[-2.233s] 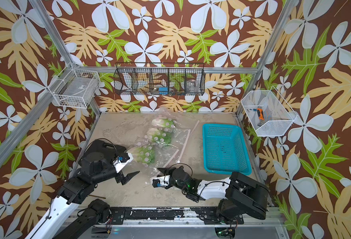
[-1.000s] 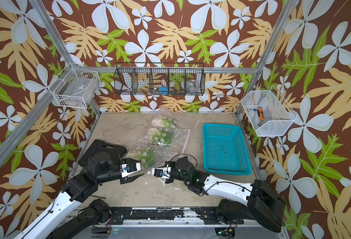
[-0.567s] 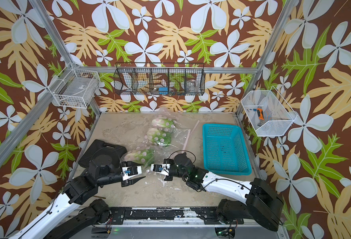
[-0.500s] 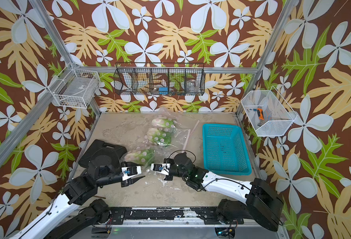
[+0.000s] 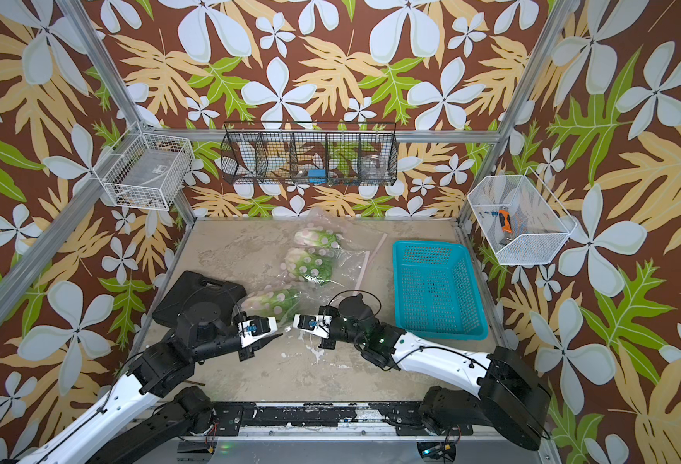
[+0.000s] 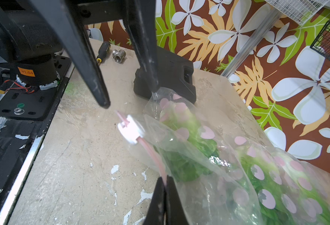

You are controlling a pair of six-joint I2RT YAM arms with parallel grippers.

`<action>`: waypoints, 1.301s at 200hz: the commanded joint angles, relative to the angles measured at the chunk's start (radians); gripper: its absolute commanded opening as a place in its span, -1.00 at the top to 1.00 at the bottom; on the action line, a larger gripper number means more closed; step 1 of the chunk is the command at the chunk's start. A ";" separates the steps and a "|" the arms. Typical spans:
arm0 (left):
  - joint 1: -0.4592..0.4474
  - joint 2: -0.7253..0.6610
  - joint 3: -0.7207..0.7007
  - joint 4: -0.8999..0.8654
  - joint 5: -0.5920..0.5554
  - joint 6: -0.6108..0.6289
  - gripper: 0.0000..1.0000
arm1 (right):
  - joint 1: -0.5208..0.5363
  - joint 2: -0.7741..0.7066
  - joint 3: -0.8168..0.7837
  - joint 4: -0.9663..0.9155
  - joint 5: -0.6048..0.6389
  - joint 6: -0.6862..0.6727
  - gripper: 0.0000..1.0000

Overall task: Open the zip-top bag and take out the chinese cabbages
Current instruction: Adjust the zipper food storage bag in the zipper food storage bag.

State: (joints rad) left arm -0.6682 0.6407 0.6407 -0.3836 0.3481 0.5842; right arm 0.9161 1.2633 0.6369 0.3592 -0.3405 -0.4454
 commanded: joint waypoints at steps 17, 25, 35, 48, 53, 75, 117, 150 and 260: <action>-0.003 0.010 -0.002 0.049 -0.013 -0.009 0.47 | 0.000 -0.016 0.002 0.000 -0.011 0.016 1.00; -0.005 0.011 -0.004 0.046 -0.011 -0.008 0.52 | 0.000 -0.017 0.000 0.001 -0.009 0.016 1.00; -0.008 0.019 -0.006 0.037 -0.008 -0.010 0.57 | 0.000 -0.018 -0.002 0.001 -0.008 0.017 1.00; -0.011 0.021 -0.011 0.034 0.000 -0.023 0.58 | 0.000 -0.018 -0.002 0.000 -0.011 0.017 1.00; -0.013 0.017 -0.014 0.038 0.003 -0.029 0.58 | 0.000 -0.020 -0.002 0.000 -0.011 0.017 1.00; -0.015 -0.001 -0.022 0.046 0.009 -0.045 0.47 | -0.001 -0.012 0.004 -0.006 -0.009 0.017 1.00; -0.017 -0.008 -0.022 0.034 0.017 -0.047 0.40 | 0.000 -0.003 0.005 0.001 -0.008 0.026 1.00; -0.017 0.003 -0.027 0.022 0.036 -0.050 0.41 | 0.000 -0.007 -0.002 -0.001 -0.001 0.031 1.00; -0.021 0.048 -0.036 0.058 -0.056 -0.074 0.57 | -0.001 -0.021 -0.004 -0.004 0.000 0.029 1.00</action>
State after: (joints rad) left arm -0.6884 0.6952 0.6067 -0.3550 0.3157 0.5255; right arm 0.9157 1.2499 0.6342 0.3431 -0.3367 -0.4263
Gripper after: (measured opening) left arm 0.219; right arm 0.053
